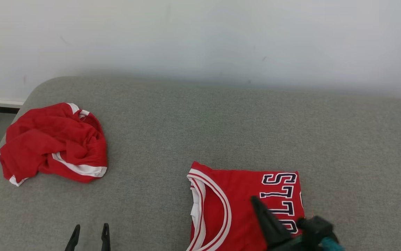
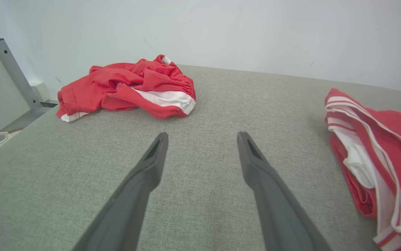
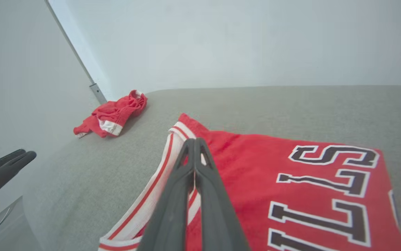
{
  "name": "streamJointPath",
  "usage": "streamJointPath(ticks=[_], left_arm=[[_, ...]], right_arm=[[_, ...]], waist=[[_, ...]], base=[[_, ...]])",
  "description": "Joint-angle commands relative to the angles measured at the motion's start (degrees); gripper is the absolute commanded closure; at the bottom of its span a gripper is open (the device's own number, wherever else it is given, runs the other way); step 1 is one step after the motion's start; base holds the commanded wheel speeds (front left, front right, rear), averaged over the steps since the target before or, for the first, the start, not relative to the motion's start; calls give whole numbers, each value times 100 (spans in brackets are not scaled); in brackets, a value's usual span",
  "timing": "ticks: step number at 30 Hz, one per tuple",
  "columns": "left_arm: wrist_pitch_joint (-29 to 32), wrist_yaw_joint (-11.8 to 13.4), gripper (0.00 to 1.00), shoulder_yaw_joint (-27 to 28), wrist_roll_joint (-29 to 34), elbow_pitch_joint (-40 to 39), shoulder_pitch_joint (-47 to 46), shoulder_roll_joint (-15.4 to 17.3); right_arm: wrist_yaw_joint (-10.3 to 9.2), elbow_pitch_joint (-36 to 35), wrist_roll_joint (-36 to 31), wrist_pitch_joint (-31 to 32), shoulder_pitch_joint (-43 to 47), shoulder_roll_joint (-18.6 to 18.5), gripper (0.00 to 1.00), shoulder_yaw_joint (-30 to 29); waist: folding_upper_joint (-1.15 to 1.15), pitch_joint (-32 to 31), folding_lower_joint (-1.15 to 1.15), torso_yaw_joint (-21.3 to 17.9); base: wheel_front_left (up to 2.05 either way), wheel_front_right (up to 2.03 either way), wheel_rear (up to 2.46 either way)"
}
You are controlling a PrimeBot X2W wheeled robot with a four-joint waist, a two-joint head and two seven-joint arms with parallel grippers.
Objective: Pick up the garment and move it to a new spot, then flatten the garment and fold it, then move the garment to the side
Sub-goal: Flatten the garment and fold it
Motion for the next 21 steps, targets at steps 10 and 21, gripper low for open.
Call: streamJointPath(ticks=[10,21], left_arm=[[-23,39,0,54,95,-140,-16,-4],[-23,37,0,99,61,-212,116,-3]], right_arm=[[-11,-794,-498,-22,543,166,100,-1744],[-11,-1092,-965,-22,1264,358,100,-2661]], waist=[[0,-51,0,-261],[0,-137,0,-415]], base=[[0,0,0],[0,0,0]])
